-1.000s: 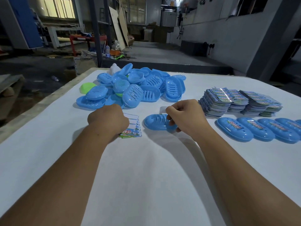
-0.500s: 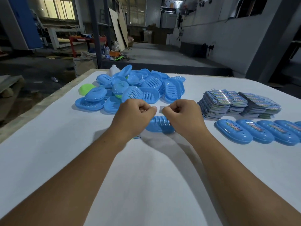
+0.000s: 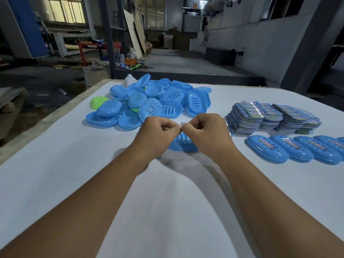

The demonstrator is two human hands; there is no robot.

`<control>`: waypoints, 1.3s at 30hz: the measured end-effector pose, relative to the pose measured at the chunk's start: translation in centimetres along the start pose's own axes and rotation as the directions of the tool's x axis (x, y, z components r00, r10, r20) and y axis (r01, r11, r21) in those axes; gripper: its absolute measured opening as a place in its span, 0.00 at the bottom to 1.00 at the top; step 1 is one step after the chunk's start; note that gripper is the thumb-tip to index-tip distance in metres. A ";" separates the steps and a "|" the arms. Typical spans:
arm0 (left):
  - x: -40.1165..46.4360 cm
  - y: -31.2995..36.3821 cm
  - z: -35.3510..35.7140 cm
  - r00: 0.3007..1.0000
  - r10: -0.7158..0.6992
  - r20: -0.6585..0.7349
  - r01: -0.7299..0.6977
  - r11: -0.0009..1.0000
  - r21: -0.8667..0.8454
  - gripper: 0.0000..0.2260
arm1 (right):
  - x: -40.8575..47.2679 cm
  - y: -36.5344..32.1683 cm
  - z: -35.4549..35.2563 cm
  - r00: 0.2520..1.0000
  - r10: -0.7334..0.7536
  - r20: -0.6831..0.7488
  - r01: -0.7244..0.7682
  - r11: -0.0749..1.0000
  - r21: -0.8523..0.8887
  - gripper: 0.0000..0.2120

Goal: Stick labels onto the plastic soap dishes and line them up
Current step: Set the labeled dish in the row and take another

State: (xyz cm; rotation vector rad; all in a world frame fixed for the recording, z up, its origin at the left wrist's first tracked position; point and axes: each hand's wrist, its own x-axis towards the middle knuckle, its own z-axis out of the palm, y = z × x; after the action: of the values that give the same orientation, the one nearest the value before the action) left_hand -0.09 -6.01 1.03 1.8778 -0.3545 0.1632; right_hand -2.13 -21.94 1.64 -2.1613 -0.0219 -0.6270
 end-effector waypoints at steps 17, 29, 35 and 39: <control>0.4 0.0 -0.6 0.995 -0.064 -0.079 0.062 0.998 -0.021 0.08 | -0.1 0.0 -0.2 0.978 -0.081 0.191 0.065 0.994 0.091 0.10; 0.7 -0.4 -0.4 0.997 -0.053 -0.059 0.052 0.999 -0.012 0.07 | 0.8 0.9 -0.4 0.987 0.134 0.084 -0.140 0.987 0.073 0.12; 1.0 -0.9 -0.4 0.995 -0.073 -0.065 0.073 0.997 0.000 0.07 | 1.0 1.0 -1.0 0.982 0.164 0.094 -0.170 0.983 0.066 0.17; 1.3 -1.4 -0.2 0.994 -0.089 -0.056 0.095 0.991 0.096 0.08 | 1.0 1.4 -1.1 0.972 0.204 0.114 -0.205 0.979 -0.002 0.21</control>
State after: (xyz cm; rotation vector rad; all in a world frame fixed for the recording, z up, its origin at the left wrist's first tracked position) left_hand 1.57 -5.64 0.16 1.9793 -0.2272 0.1693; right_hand -1.44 -23.83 1.63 -2.1533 0.1349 -0.3837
